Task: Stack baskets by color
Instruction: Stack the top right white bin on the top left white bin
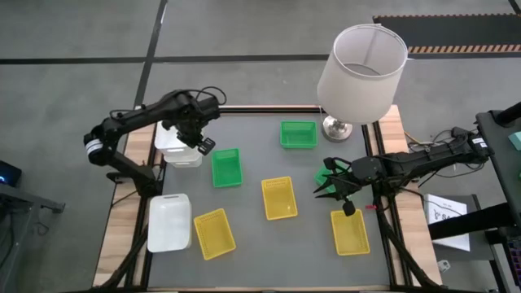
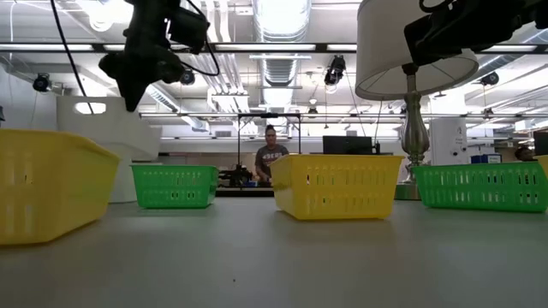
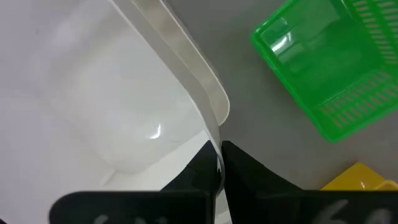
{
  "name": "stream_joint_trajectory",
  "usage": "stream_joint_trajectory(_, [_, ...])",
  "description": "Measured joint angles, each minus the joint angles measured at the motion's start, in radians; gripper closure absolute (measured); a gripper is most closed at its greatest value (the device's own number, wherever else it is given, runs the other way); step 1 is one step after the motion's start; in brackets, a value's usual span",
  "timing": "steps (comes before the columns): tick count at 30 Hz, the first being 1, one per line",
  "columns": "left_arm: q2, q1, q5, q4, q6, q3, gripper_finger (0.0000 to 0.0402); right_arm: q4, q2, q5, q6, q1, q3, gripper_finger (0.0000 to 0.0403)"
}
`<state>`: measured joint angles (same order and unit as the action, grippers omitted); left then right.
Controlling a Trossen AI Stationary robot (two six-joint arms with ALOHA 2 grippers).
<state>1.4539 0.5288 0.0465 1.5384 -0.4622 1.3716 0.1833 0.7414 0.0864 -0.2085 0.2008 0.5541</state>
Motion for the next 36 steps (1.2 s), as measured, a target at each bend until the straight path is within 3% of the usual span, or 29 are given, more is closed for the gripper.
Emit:
stream_joint_trajectory(17, [0.104,0.0,-0.035,-0.011,0.021,-0.005,0.0401,0.001,0.0,0.0,0.007,0.0,0.0,0.0342])
stream_joint_trajectory(36, [0.1,-0.001,-0.088,0.032,0.023,-0.024,0.04,0.0,0.0,0.0,0.007,0.0,-0.001,0.0342])
